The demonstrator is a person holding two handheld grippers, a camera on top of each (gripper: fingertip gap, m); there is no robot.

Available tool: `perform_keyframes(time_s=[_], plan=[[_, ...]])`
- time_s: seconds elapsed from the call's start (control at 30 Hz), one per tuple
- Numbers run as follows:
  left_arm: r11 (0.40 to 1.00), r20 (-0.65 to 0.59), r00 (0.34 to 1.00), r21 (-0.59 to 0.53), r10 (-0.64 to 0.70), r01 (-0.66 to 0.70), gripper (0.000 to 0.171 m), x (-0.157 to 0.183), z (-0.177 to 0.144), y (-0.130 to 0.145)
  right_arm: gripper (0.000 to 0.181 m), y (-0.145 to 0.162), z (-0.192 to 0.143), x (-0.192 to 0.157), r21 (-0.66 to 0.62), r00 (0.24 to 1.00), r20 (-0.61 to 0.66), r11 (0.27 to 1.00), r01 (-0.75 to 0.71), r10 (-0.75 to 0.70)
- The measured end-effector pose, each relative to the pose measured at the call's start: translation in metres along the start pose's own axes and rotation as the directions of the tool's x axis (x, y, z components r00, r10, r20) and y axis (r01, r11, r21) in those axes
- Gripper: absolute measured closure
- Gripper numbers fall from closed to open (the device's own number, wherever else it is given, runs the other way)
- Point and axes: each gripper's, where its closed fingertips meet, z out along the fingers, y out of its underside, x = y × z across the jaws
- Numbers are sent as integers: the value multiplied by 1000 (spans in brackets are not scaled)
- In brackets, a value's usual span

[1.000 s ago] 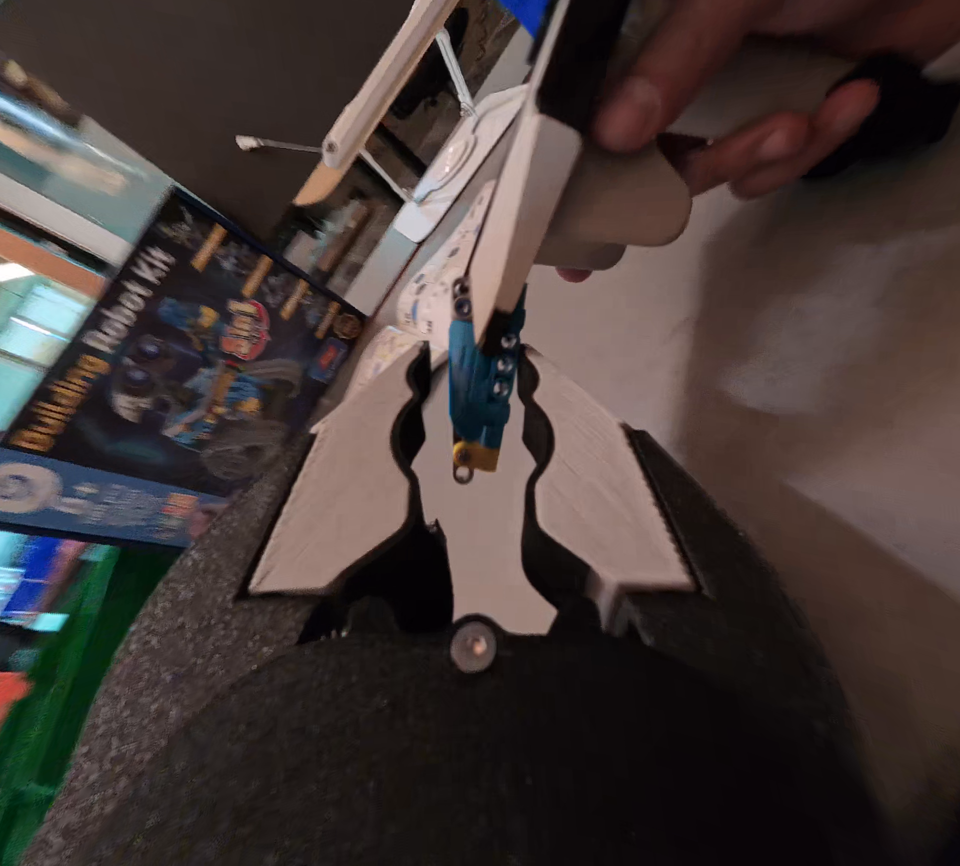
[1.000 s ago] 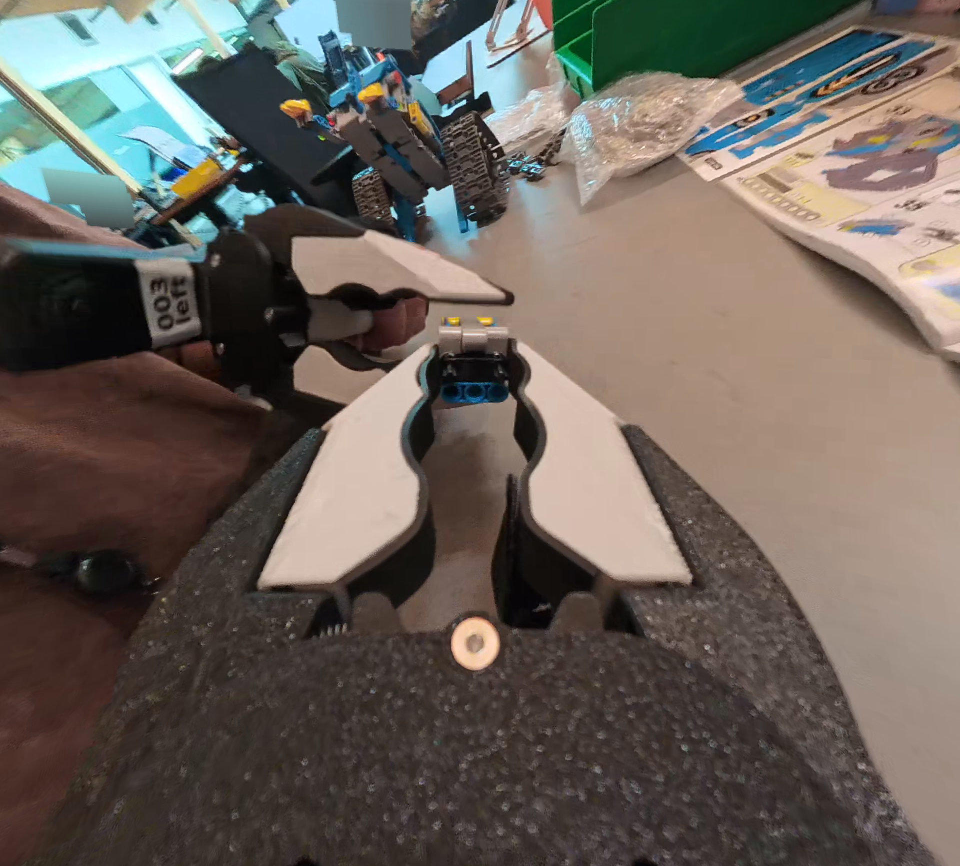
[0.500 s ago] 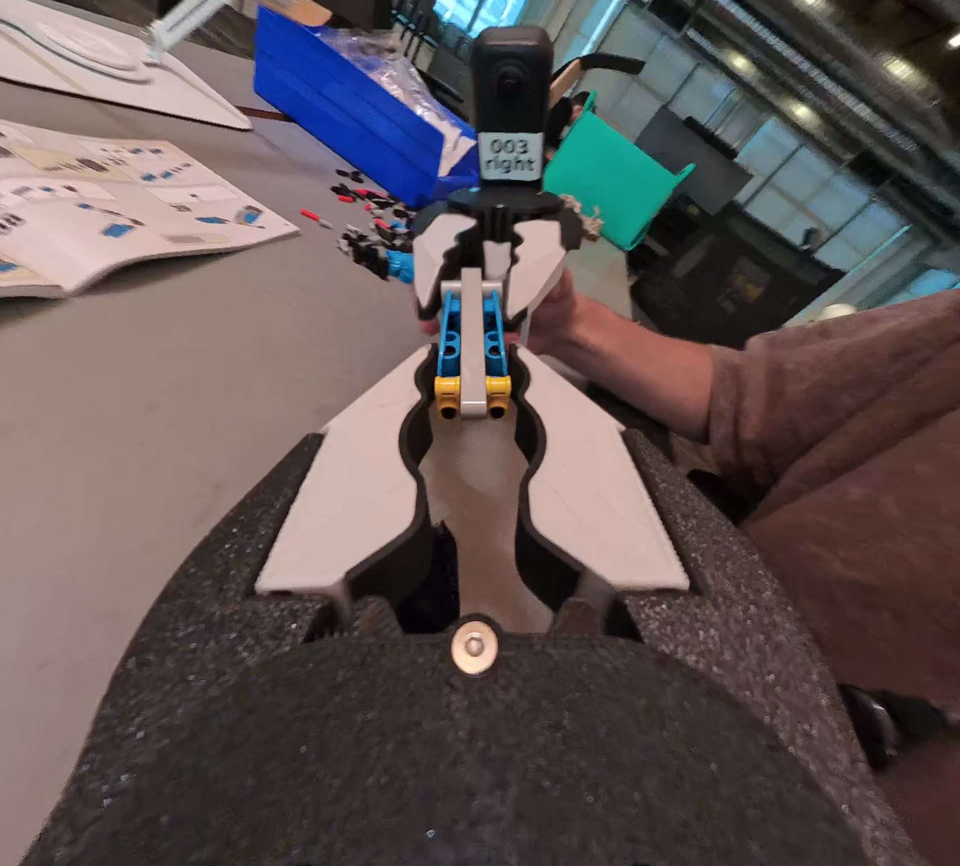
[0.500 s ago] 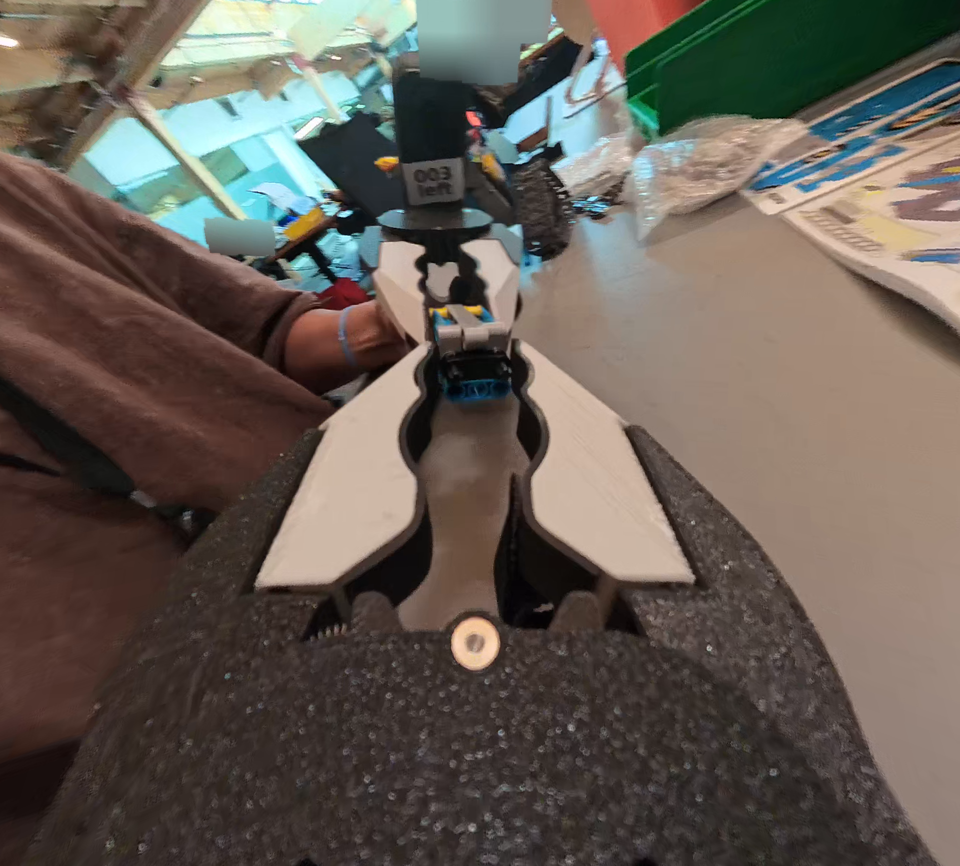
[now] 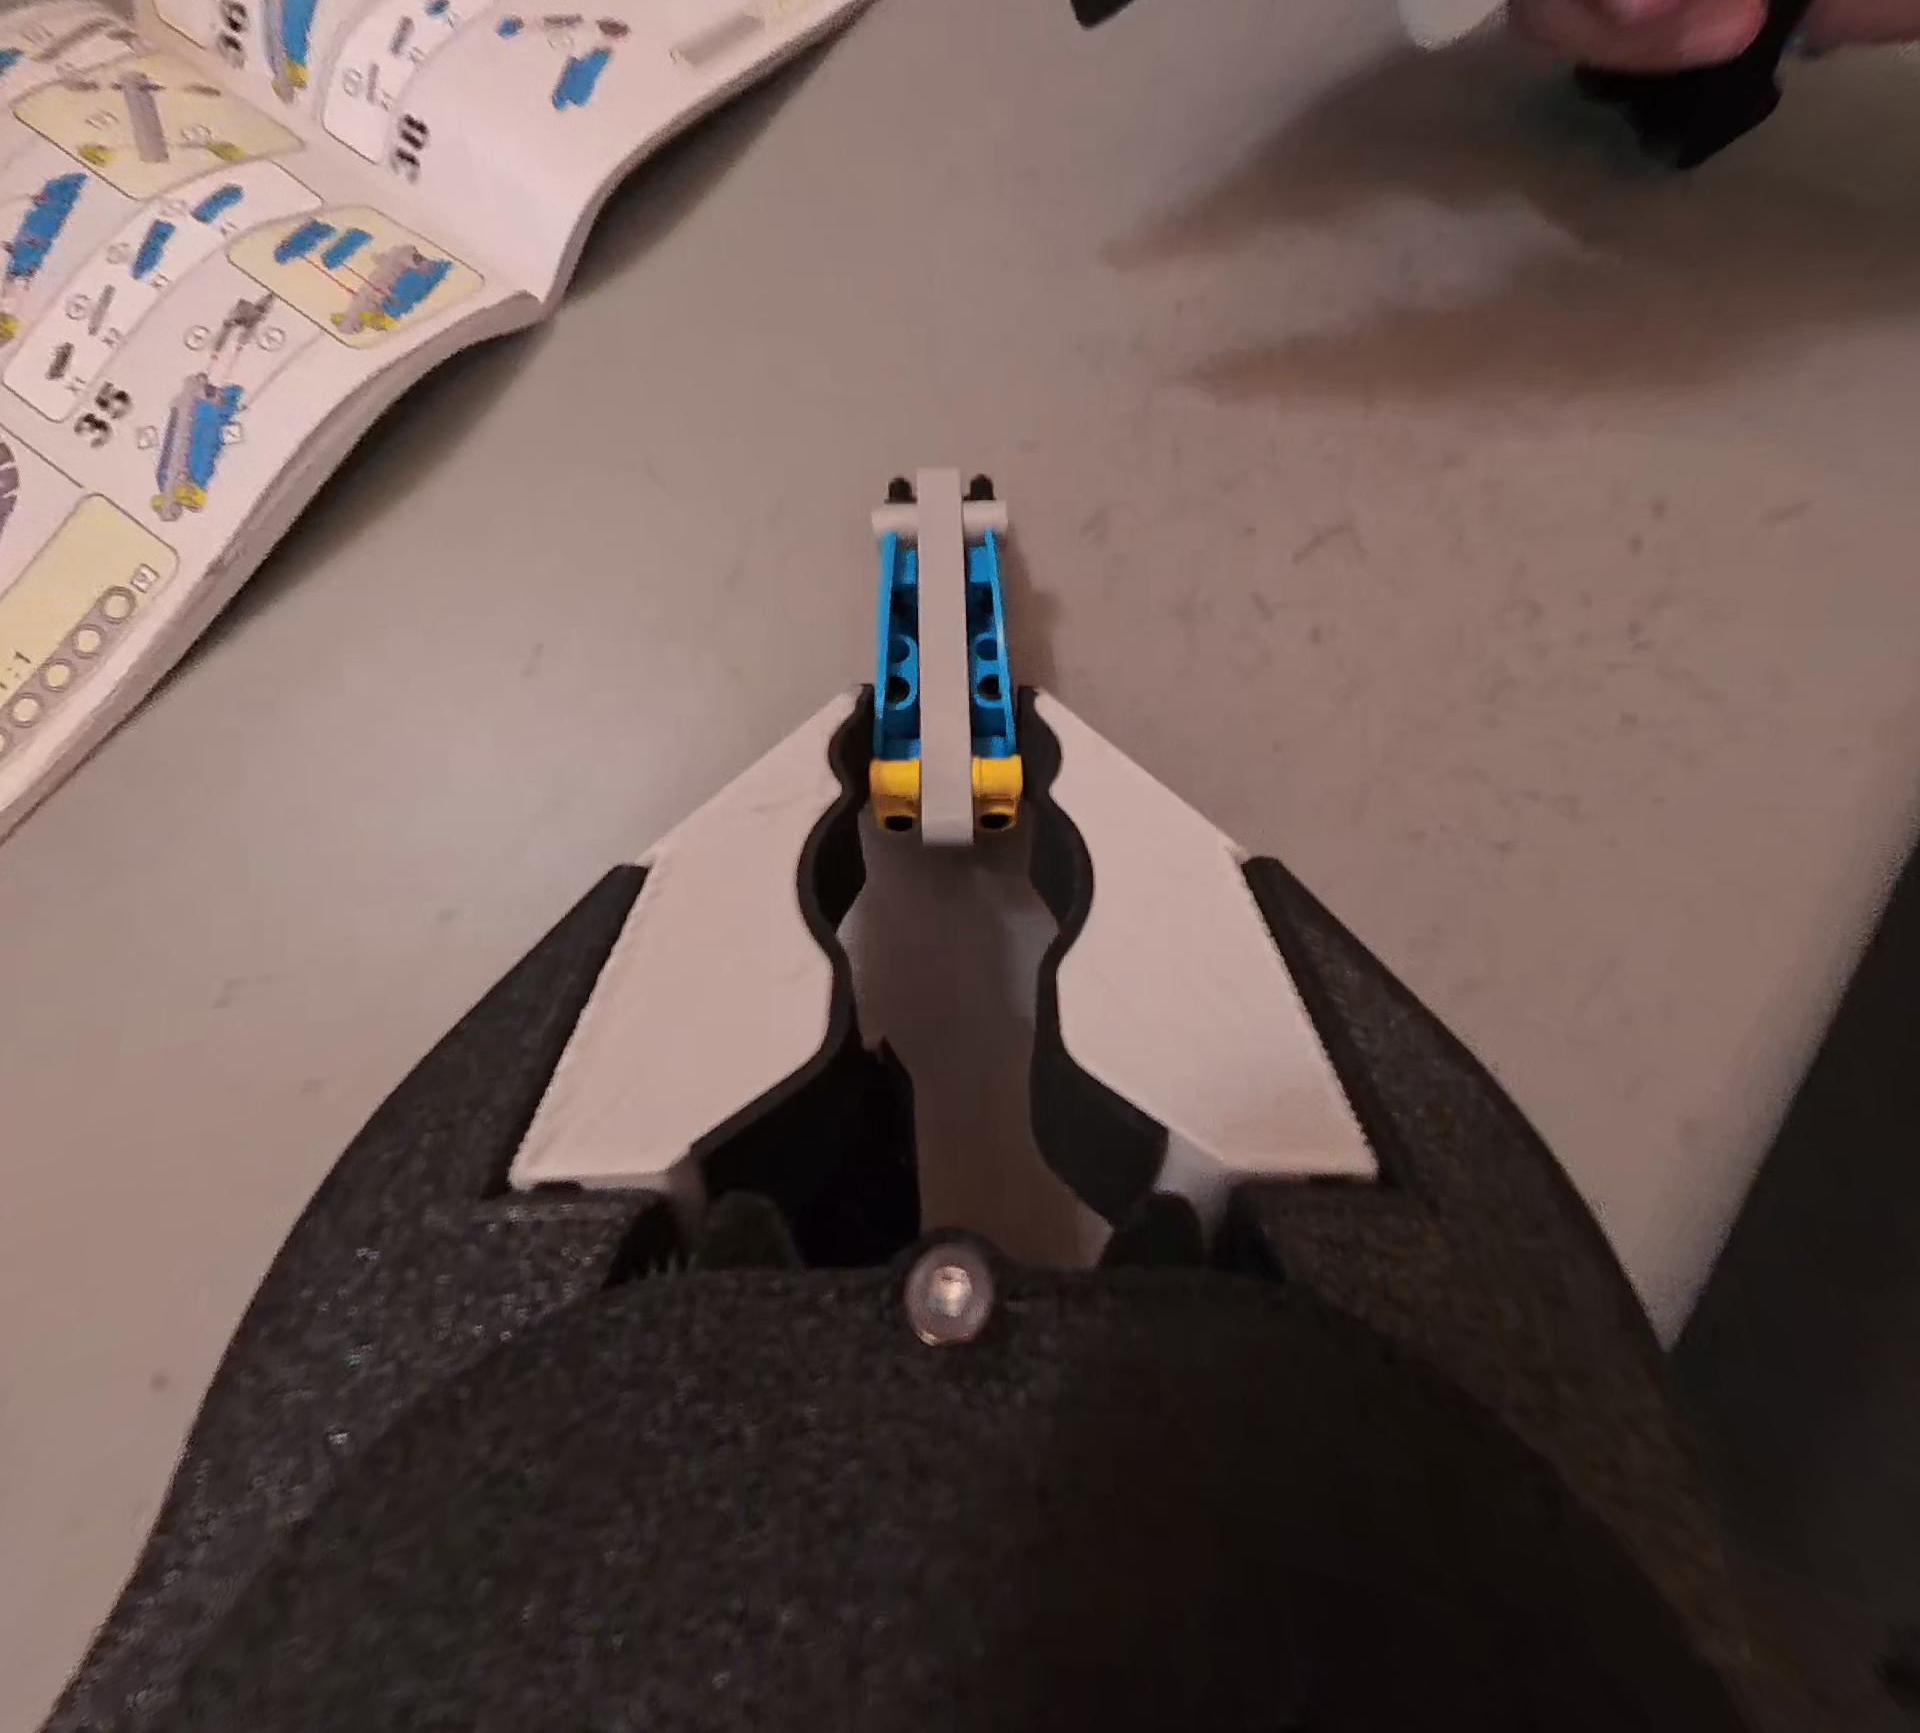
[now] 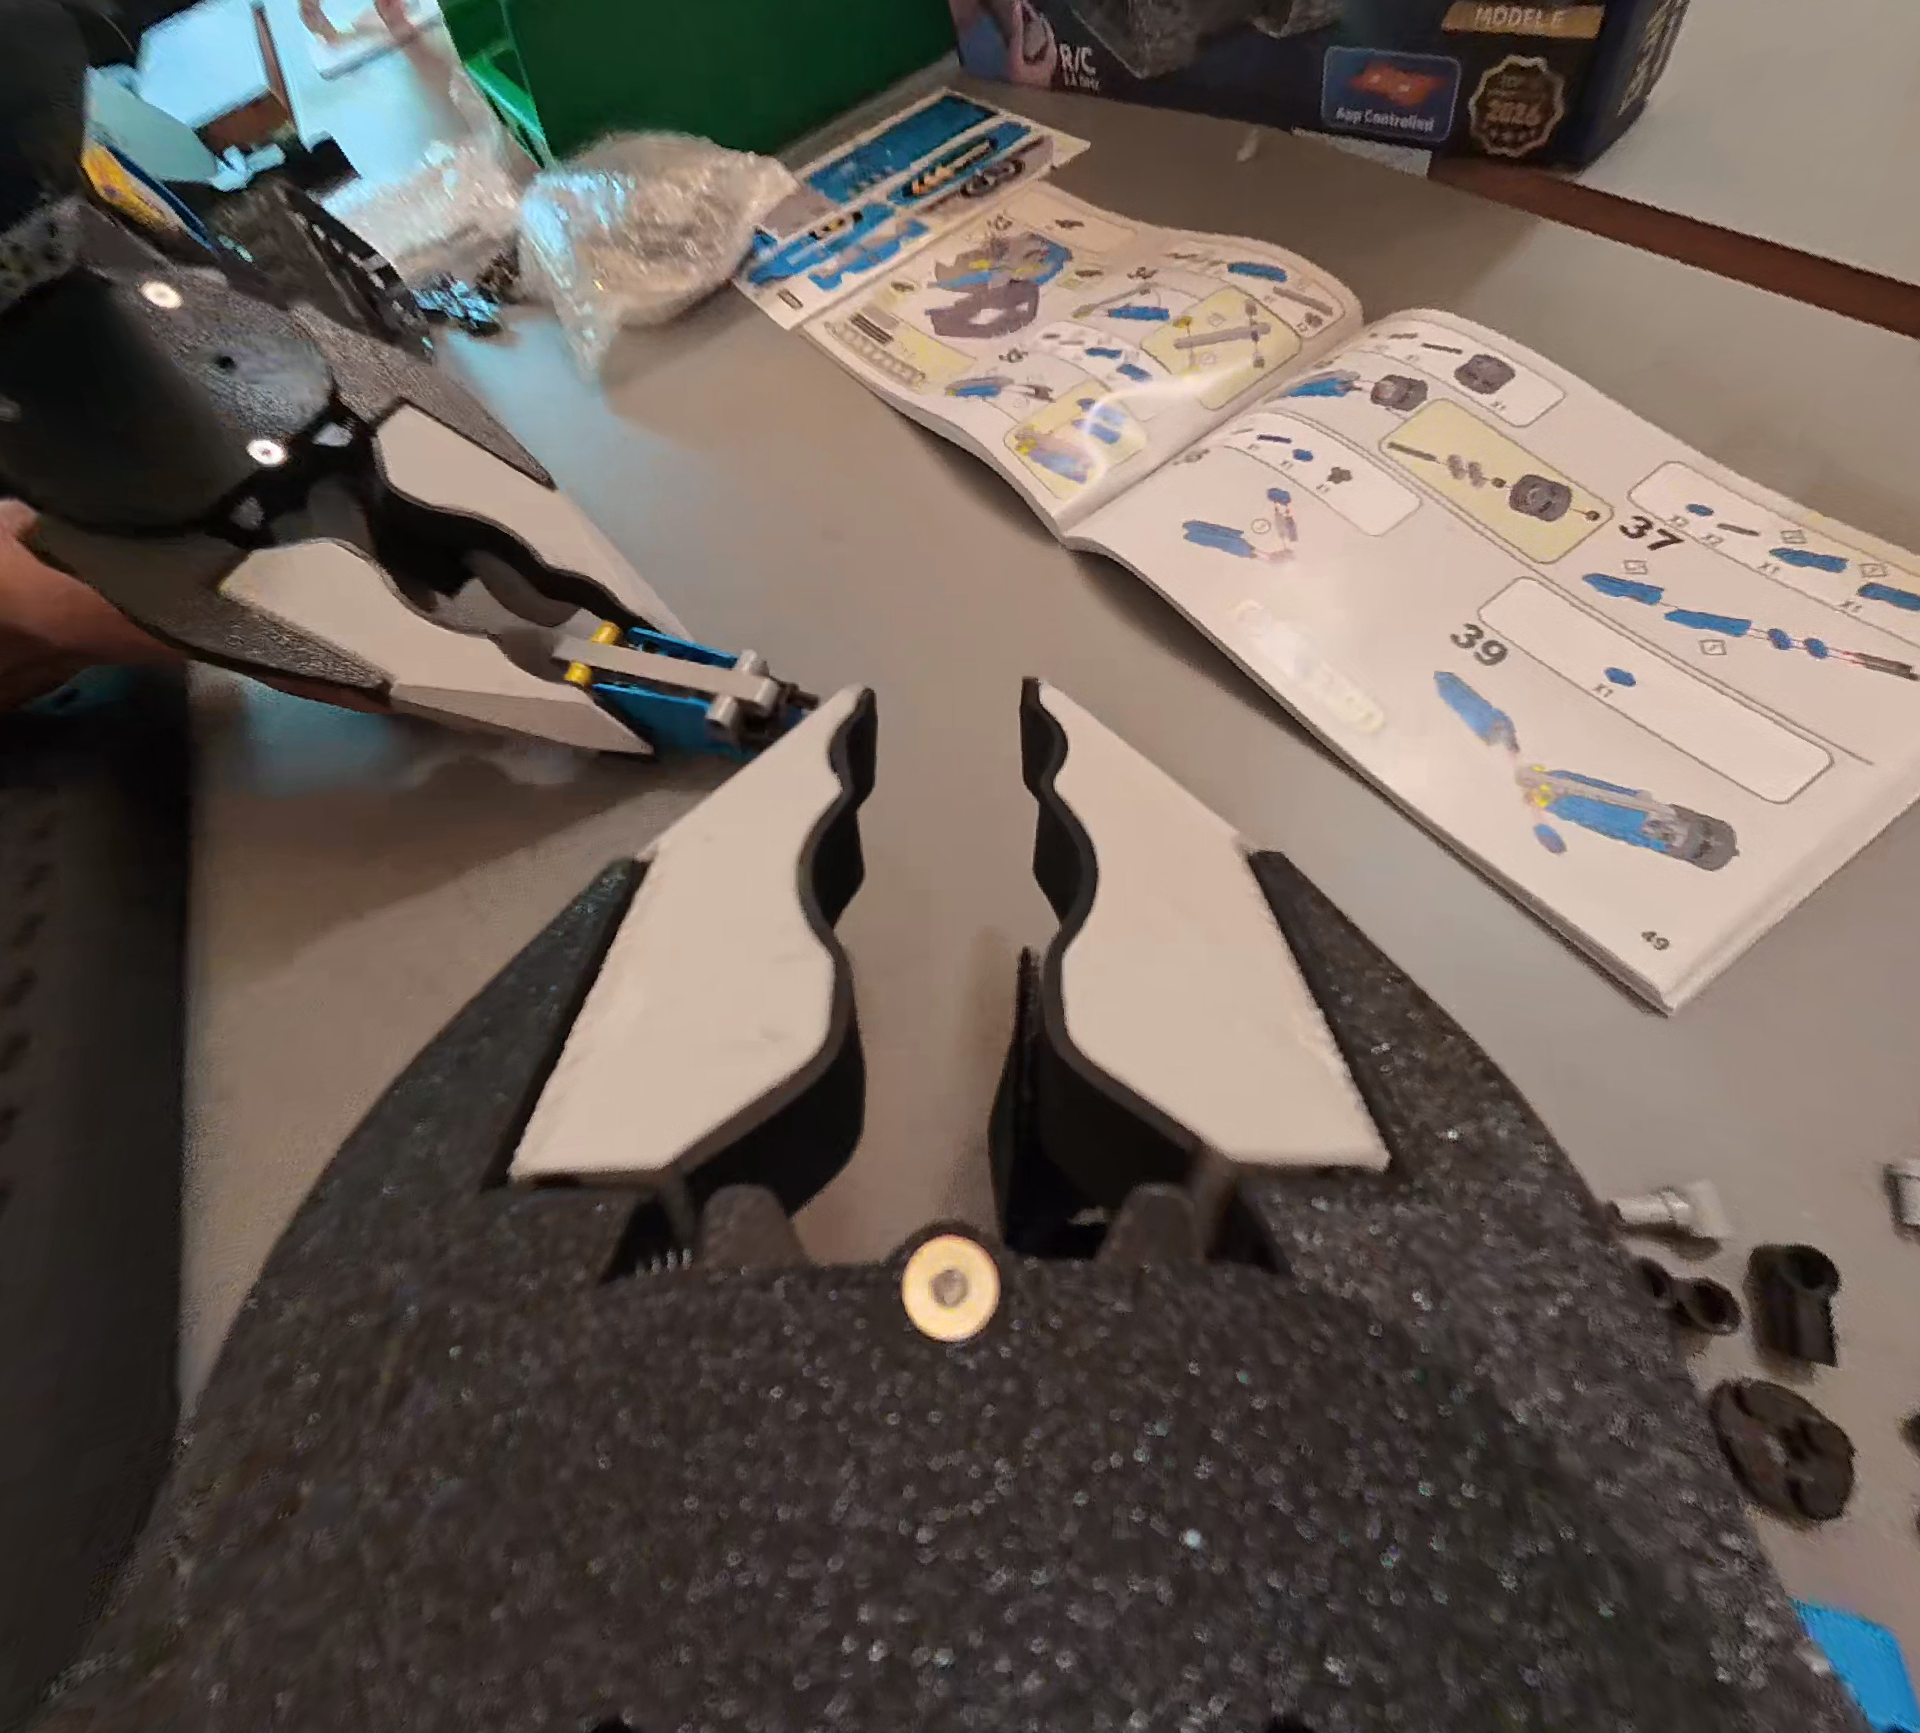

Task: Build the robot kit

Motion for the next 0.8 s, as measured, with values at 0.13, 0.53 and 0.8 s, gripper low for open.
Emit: perform_keyframes(time_s=[0.13, 0.53, 0.8], plan=[[1000, 30, 1000, 2, 0, -1, 146, 2, 4, -3, 153, 4, -3, 4, -25, 996, -89, 999, 24, -26], [882, 220, 913, 410, -343, 233, 122, -61, -59, -26, 140, 6, -10, -7, -1, 966, -242, 995, 95, -93], [889, 320, 890, 425, -325, 172, 129, -70, -67, -27, 142, 10, -13, 4, -5, 962, -263, 998, 67, -66]])
